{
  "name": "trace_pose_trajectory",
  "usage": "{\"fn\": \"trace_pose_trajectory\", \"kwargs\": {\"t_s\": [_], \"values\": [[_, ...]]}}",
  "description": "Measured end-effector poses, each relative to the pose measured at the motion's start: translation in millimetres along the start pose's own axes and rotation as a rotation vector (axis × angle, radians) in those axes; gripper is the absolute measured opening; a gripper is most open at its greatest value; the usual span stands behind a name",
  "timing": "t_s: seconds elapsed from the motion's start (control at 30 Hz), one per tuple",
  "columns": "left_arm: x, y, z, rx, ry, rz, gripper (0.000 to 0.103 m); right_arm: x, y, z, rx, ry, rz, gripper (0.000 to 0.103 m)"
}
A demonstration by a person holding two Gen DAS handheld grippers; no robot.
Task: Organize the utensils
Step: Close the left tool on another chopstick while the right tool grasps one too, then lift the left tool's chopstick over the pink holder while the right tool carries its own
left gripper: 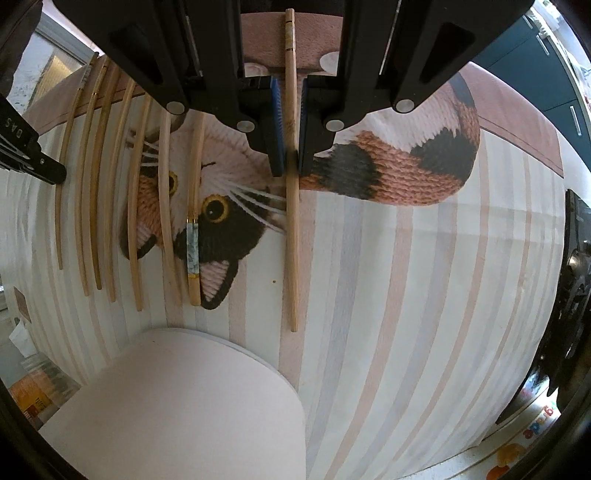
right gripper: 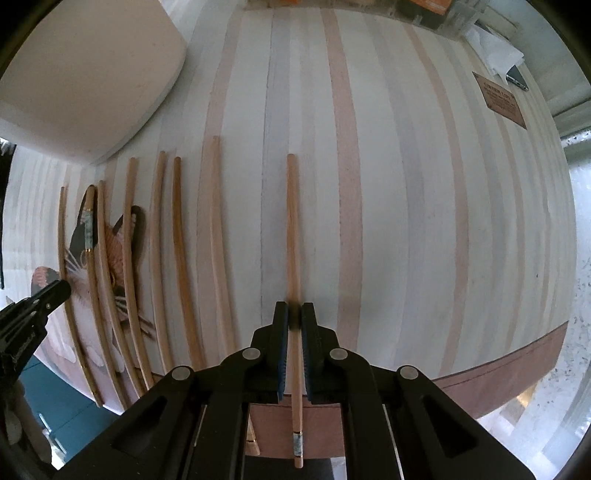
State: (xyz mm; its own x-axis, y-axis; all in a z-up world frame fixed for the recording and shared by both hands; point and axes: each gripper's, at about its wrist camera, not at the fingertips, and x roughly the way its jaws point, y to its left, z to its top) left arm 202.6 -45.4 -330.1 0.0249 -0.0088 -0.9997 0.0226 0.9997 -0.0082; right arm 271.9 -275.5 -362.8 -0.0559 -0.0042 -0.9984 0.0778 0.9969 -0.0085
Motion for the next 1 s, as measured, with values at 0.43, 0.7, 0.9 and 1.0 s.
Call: {"fn": "trace_pose_trajectory", "kwargs": {"t_s": [0.43, 0.7, 0.9, 1.0], "values": [[3, -3, 20, 0.001, -0.008, 0.005, 0.006, 4, 14, 7, -0.046, -0.013, -0.043, 0.008], [-12, 5, 15, -0.027, -0.068, 0.028, 0.004, -1, 4, -6, 0.012, -0.064, -0.018, 0.007], [-54, 20, 17, -0.087, -0.186, 0.024, 0.004, -30, -6, -9, 0.06, -0.156, 0.019, 0.007], [-73, 23, 16, -0.11, -0.237, 0.017, 0.004, -49, -5, -10, 0.063, -0.218, 0.026, 0.007]]}}
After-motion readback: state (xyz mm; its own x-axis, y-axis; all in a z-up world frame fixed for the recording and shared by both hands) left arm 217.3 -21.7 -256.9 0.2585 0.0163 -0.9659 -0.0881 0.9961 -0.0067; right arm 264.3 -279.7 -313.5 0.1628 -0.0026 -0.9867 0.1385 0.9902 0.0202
